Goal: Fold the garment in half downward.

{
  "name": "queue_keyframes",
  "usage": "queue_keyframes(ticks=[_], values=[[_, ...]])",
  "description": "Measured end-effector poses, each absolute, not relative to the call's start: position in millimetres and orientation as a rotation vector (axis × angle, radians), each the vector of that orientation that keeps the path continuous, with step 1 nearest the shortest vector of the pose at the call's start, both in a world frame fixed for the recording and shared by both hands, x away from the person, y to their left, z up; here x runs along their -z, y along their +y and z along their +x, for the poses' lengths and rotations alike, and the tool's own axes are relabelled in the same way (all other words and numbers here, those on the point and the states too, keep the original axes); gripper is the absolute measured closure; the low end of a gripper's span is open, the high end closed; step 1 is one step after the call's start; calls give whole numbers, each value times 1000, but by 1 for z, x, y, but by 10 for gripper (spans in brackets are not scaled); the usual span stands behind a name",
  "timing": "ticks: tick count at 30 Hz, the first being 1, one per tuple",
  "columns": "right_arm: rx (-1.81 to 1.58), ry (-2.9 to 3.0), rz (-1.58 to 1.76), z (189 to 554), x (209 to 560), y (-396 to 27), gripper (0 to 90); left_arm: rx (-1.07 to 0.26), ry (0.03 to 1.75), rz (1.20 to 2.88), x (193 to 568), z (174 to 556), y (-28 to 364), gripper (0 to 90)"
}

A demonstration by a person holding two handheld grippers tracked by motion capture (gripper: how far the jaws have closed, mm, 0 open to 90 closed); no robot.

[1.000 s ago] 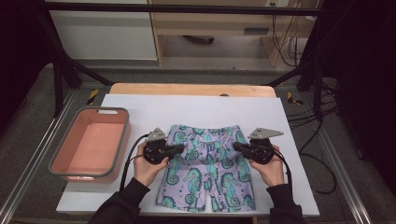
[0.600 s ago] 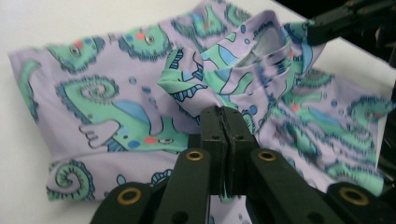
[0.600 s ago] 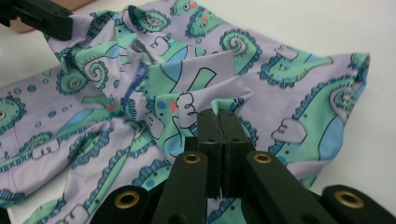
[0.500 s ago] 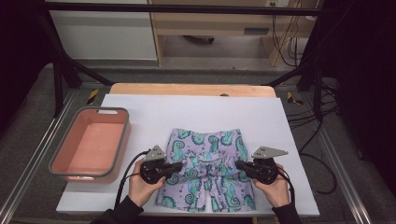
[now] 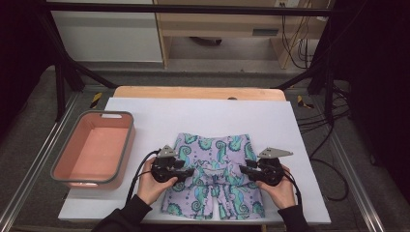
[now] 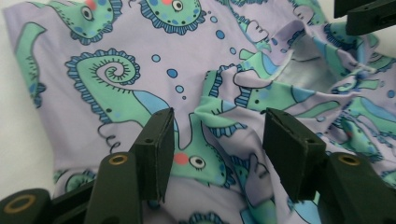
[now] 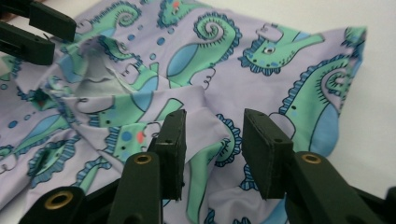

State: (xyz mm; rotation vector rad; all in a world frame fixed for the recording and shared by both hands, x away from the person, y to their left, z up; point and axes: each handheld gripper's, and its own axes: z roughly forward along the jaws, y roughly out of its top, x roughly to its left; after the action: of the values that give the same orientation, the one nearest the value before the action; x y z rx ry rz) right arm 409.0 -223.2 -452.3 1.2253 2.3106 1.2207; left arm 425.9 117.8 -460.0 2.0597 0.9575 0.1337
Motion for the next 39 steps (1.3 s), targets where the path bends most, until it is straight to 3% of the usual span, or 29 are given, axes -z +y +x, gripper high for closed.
queue_keyframes(ticks=[5, 10, 12, 30, 35, 37, 39], values=[[-1152, 2384, 1274, 423, 467, -218, 600, -93, 966, 2075, 467, 435, 113, 521], [-1163, 2428, 1252, 423, 467, -216, 868, -43, 963, 2090, 470, 437, 112, 777], [-1167, 2442, 1239, 420, 464, -217, 887, -31, 955, 2090, 469, 435, 114, 873], [-1363, 2330, 1021, 350, 429, -226, 891, -108, 707, 1994, 430, 363, 145, 890], [-1334, 2375, 1042, 338, 436, -229, 885, -48, 734, 2041, 445, 350, 146, 883], [-1295, 2425, 1081, 336, 444, -229, 864, -16, 744, 2069, 454, 347, 146, 877], [-1266, 2458, 1118, 333, 450, -230, 776, -11, 755, 2072, 456, 346, 146, 848]])
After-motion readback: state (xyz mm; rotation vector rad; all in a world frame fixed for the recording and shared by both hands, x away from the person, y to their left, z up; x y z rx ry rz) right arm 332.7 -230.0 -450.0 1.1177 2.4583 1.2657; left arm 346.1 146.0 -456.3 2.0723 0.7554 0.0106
